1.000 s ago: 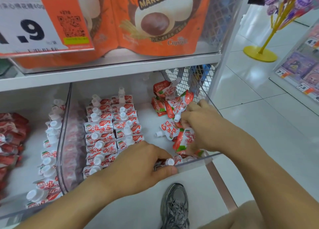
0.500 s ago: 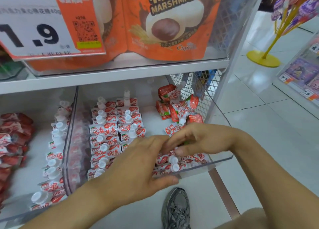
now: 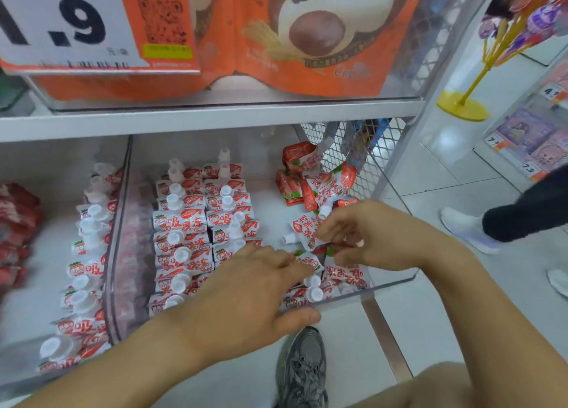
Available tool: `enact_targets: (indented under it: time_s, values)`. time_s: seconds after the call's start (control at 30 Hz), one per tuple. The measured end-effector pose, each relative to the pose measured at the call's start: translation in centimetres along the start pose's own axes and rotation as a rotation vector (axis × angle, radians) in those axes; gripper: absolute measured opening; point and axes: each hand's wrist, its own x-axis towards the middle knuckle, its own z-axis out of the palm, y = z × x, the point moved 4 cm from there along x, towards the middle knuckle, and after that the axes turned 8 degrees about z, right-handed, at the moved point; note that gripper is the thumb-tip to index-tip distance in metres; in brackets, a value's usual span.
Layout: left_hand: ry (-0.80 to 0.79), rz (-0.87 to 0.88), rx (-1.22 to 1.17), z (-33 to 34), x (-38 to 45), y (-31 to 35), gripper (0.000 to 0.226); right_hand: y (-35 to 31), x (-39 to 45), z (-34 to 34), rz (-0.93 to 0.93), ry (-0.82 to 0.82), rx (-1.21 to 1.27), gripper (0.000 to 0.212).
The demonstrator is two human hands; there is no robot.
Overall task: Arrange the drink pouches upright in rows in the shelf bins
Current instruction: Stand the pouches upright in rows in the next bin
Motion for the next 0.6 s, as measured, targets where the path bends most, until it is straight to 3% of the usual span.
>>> enact_targets:
  time_s: [0.17,0.37,0.47,0.6]
  values:
    - [-0.025,0.016,-0.063,0.1,-0.1,-0.7,0.069,-0.2,0.1,1.9,-0.02,-0.198,-0.41,0.05]
    - [-0.013,0.059,-0.057,0.2,-0.1,-0.7,0.069,-0.2,-0.5,1.7,0.053,-0.316,-0.362,0.025]
    - [0.021,0.071,-0.035,0.3,-0.1,-0.7,0.067,-0.4,-0.1,2.5,0.084,-0.293,-0.516,0.025]
    - [0.079,0.081,0.007,0.4,-0.2,-0.6,0.062,-0.6,0.3,2.8,0.157,-0.197,-0.546,0.021]
